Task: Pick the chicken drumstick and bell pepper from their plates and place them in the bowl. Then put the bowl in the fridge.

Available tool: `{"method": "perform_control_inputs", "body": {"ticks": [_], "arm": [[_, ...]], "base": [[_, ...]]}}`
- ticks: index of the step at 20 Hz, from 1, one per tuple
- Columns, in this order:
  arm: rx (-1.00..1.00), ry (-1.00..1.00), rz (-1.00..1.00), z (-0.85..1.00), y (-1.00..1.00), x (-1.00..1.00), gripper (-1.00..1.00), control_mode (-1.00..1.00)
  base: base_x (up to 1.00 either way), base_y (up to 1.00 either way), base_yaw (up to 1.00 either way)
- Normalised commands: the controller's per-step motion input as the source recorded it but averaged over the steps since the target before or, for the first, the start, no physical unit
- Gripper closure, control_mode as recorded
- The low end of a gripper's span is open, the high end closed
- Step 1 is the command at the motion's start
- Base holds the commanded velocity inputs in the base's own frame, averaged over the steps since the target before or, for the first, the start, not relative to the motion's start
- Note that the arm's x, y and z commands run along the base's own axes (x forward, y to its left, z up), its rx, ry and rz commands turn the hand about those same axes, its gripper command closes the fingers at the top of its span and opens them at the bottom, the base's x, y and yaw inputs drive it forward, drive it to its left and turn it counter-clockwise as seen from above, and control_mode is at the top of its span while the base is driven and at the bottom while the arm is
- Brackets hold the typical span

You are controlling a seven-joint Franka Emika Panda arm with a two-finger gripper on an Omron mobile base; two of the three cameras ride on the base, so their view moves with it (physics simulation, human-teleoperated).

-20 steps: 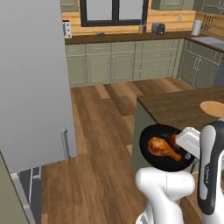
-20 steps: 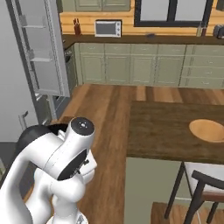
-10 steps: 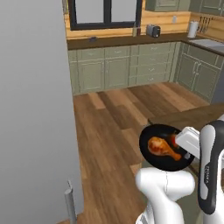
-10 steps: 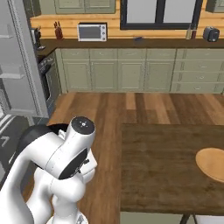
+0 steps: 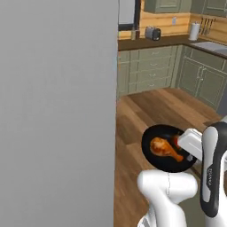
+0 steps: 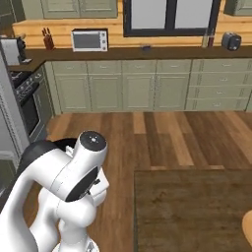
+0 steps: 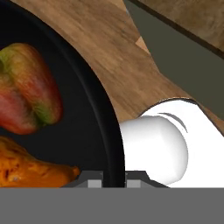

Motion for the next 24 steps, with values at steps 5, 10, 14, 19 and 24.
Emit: {"method": "perform_control_inputs", "body": {"ticks": [5, 10, 14, 19, 24], "arm": [[0.0, 0.0, 0.0, 0.0, 0.0, 0.0, 1.0, 1.0], [0.0, 0.0, 0.0, 0.0, 0.0, 0.0, 1.0, 1.0], [0.0, 0.0, 0.0, 0.0, 0.0, 0.0, 1.0, 1.0], [0.0, 0.0, 0.0, 0.0, 0.0, 0.0, 1.0, 1.0], [0.0, 0.0, 0.0, 0.0, 0.0, 0.0, 1.0, 1.0]], "base": [[0.71, 0.0, 0.01], [0.58, 0.0, 0.09], [0.57, 0.0, 0.22], [0.31, 0.0, 0.37], [-0.01, 0.0, 0.46]]}}
